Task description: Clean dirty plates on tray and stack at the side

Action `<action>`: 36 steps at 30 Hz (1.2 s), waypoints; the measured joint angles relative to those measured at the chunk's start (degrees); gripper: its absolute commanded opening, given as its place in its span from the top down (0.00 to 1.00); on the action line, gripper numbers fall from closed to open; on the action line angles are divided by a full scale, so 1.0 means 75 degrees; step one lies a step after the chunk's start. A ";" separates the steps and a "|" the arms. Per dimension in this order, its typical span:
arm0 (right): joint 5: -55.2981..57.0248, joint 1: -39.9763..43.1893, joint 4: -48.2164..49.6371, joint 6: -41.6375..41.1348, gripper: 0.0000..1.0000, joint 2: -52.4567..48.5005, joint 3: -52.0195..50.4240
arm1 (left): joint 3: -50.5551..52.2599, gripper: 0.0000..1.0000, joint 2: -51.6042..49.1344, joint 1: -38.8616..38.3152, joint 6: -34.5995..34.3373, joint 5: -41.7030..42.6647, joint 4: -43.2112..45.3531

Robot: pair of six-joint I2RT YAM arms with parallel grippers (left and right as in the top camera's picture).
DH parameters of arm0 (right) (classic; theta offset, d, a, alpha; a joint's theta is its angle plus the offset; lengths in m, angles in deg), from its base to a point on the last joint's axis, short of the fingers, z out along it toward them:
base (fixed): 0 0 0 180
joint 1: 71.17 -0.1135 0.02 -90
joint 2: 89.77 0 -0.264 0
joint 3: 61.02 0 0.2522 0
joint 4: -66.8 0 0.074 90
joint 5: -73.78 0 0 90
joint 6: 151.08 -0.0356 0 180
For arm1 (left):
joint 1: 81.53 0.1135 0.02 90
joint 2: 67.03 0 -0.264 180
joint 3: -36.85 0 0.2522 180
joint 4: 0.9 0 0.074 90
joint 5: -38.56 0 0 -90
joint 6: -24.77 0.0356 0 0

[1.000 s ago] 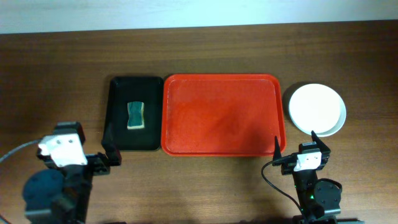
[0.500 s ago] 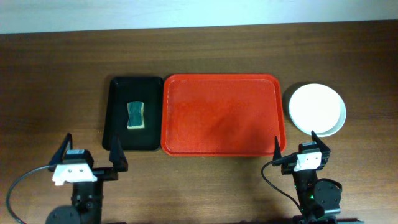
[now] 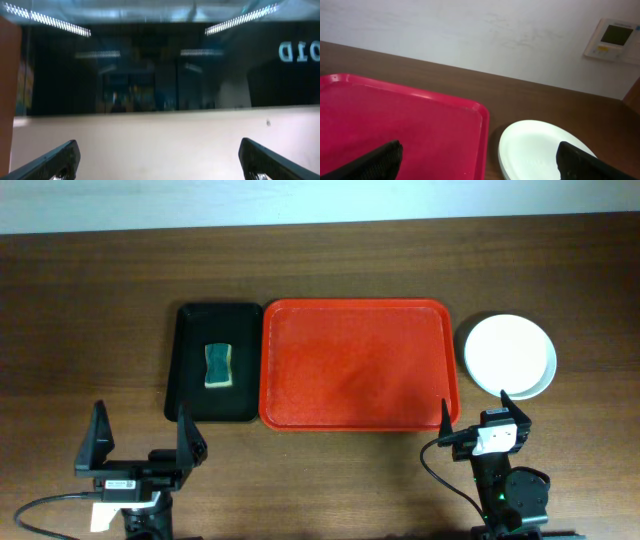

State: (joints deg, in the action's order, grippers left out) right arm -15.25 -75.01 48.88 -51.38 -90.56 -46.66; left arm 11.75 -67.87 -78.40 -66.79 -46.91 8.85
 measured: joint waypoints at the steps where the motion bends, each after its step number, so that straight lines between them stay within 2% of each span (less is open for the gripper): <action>1: 0.0000 -0.0003 0.0000 0.0003 0.01 0.0000 0.0000 | 0.0216 0.01 0.0000 0.0000 0.0000 -0.0003 0.0402; 6: 0.0000 -0.0003 -0.0003 0.0003 0.01 0.0000 0.0000 | 0.1040 0.01 0.0006 -0.0003 0.0000 -0.0003 0.1393; 9: 0.0000 0.0000 -0.0003 0.0003 0.01 0.0000 0.0000 | 0.1367 0.01 0.0006 0.0000 0.0000 -0.0003 0.1291; 12: -0.0003 0.0000 -0.0003 0.0006 0.01 0.0000 0.0000 | 0.1399 0.01 0.0009 0.0000 0.0000 -0.0003 0.0833; 19: 0.0000 -0.0003 -0.0003 0.0006 0.01 0.0000 0.0000 | 0.1411 0.01 0.0026 -0.0003 0.0003 -0.0198 -0.2279; 24: 0.0000 0.0000 -0.0003 0.0006 0.01 0.0000 0.0000 | 0.1431 0.01 0.0029 -0.0003 0.0003 -0.0332 -0.3646; 28: -0.0003 0.0000 -0.0003 0.0000 0.01 0.0000 0.0000 | 0.1431 0.01 0.0029 -0.0044 0.0070 -0.0469 -0.3710; 36: -0.0003 0.0000 -0.0003 0.0003 0.01 0.0000 0.0000 | 0.1431 0.01 0.0029 -0.0577 0.0766 -0.0530 -0.3716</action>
State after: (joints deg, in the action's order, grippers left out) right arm -15.27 -75.01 48.85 -51.36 -90.56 -46.66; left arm 22.48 -67.66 -82.73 -61.04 -50.89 -19.02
